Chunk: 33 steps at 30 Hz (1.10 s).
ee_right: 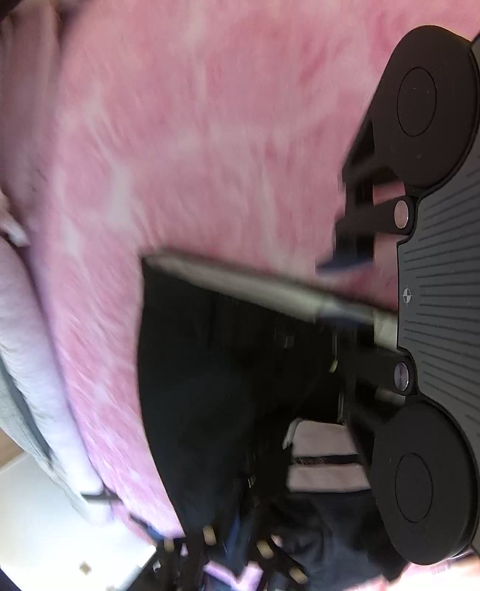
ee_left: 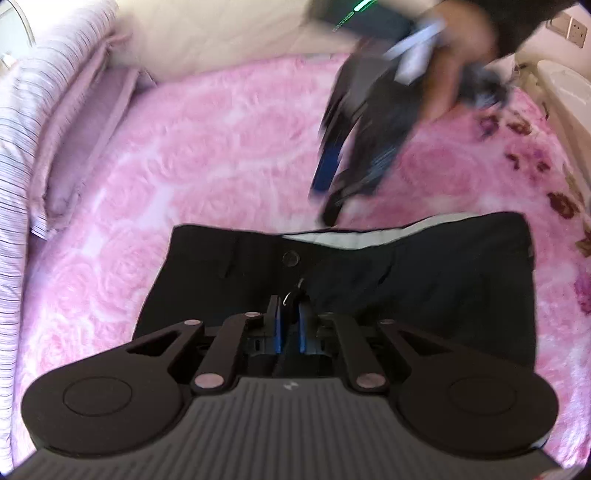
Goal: Fold clothes
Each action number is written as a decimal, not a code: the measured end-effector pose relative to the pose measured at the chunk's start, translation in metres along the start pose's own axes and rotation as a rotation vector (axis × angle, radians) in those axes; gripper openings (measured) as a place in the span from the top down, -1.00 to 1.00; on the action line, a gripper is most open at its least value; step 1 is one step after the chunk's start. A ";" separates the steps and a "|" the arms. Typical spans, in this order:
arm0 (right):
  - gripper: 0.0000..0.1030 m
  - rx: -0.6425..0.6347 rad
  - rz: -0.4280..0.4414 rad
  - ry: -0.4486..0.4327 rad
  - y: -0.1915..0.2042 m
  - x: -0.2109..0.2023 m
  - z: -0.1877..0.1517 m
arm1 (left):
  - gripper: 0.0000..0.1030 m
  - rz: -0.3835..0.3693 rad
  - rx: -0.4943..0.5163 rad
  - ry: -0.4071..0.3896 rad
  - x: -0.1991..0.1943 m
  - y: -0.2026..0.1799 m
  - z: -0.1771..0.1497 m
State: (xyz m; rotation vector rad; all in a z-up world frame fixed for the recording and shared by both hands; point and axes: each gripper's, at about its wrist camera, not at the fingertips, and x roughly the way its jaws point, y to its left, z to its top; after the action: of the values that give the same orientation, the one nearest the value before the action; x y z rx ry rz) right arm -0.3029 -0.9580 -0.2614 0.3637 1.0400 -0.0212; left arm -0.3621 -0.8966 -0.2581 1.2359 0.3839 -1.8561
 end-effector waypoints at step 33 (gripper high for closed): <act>-0.19 -0.025 0.081 0.250 0.036 -0.046 -0.119 | 0.30 0.217 -0.398 0.388 -0.101 -0.128 -0.157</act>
State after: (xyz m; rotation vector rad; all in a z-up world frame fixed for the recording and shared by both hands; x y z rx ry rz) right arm -0.4194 -0.8950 -0.2659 0.3922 1.2701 0.1129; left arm -0.3525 -0.6702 -0.2685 1.2930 0.7579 -1.2750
